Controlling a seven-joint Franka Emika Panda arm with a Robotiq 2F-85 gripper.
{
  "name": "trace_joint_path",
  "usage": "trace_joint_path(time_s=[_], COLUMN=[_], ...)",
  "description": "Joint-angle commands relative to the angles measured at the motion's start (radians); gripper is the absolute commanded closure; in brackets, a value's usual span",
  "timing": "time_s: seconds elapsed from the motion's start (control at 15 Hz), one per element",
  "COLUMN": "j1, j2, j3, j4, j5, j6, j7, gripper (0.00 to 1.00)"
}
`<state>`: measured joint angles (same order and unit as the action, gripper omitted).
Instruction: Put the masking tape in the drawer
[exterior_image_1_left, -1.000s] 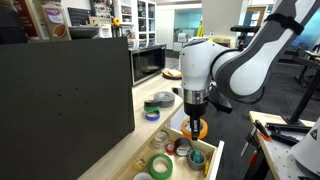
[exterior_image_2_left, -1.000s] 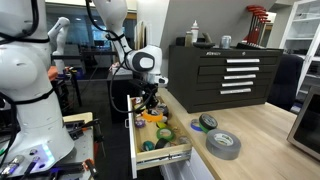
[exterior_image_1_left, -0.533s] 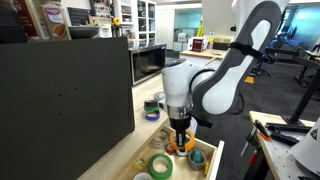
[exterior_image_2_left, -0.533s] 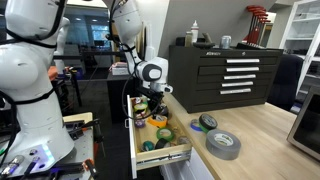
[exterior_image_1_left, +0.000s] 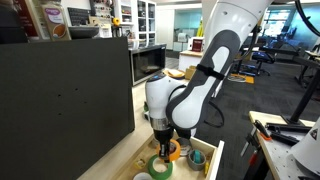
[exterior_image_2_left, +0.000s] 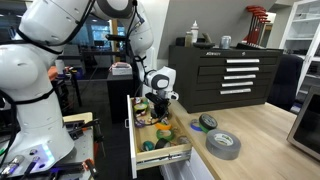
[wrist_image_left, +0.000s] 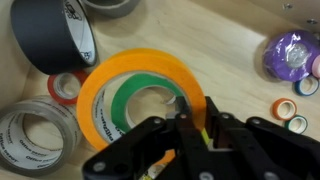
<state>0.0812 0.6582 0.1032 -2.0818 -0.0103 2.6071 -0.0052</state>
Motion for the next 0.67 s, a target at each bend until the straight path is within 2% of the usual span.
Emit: trace_joint_path(time_s=[0.0,0.07,0.13,0.6], j1=[-0.036,-0.045,-0.051,-0.12], j2=[0.065,0.071,0.076,0.027], j3=[0.027,0.033,0.035,0.07], j4=[0.081,0.088,0.092,0.076], j5=[0.04,0.046,0.05,0.097], j6=[-0.047,-0.046,-0.042,-0.046], j7=[-0.053,-0.071,-0.081,-0.155], gripper=[0.93,0.57,0.56,0.13])
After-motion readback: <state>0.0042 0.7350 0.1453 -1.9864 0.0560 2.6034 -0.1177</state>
